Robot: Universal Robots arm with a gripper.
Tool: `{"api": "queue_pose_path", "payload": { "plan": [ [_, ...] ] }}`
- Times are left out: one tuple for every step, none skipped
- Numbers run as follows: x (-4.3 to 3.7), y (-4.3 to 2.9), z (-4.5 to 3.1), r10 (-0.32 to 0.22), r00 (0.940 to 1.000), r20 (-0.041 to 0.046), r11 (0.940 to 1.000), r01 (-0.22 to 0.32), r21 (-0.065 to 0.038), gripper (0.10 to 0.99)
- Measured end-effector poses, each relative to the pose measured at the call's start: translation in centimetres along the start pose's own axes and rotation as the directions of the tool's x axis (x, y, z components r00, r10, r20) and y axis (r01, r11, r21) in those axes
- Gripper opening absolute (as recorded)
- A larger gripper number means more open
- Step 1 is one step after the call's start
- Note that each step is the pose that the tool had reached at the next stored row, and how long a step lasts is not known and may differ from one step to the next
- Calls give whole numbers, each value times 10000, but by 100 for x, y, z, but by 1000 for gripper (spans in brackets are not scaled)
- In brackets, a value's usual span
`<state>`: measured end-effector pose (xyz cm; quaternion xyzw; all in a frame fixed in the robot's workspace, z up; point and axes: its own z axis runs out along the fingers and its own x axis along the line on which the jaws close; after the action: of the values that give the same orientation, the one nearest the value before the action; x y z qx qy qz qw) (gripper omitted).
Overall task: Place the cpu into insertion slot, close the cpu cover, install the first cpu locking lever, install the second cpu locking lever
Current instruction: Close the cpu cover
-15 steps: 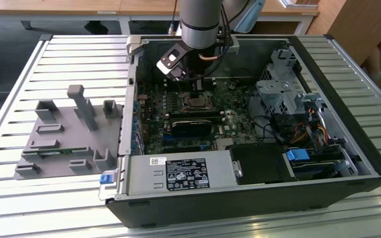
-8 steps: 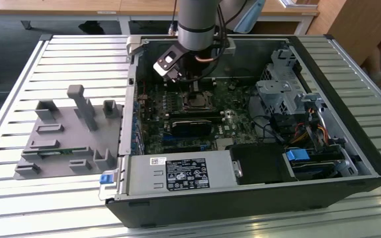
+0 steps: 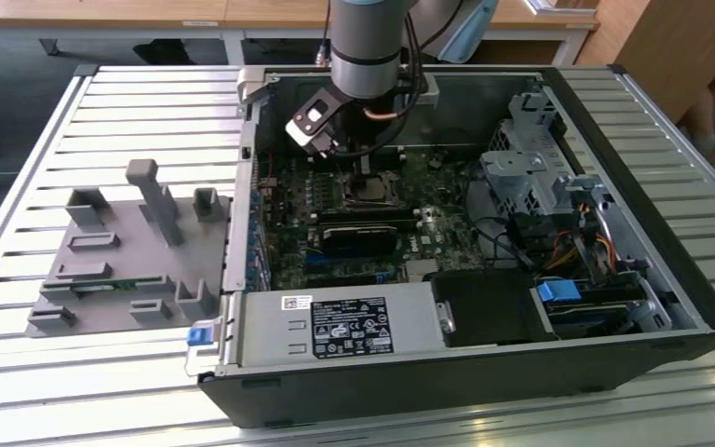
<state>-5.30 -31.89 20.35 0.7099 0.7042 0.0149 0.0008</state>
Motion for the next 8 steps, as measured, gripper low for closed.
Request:
{"api": "queue_pose_path", "payload": {
  "plan": [
    [0, 0, 4, 0, 10000, 0, 10000, 0, 0, 114],
    [0, -1, 9, 2, 10000, 0, 10000, -2, 0, 114],
    [0, -1, 14, 1, 10000, -1, 10000, -1, 0, 114],
    [1, -1, 18, 1, 10000, 0, 10000, -1, 0, 114],
    [3, -1, 22, 2, 10000, 1, 10000, -2, 0, 114],
    [6, -1, 26, 3, 10000, 2, 10000, -3, 1, 114],
    [9, 1, 29, 2, 10000, 3, 10000, -2, 1, 114],
    [13, 5, 31, 1, 10000, 3, 10000, -1, 2, 114]
  ]
}}
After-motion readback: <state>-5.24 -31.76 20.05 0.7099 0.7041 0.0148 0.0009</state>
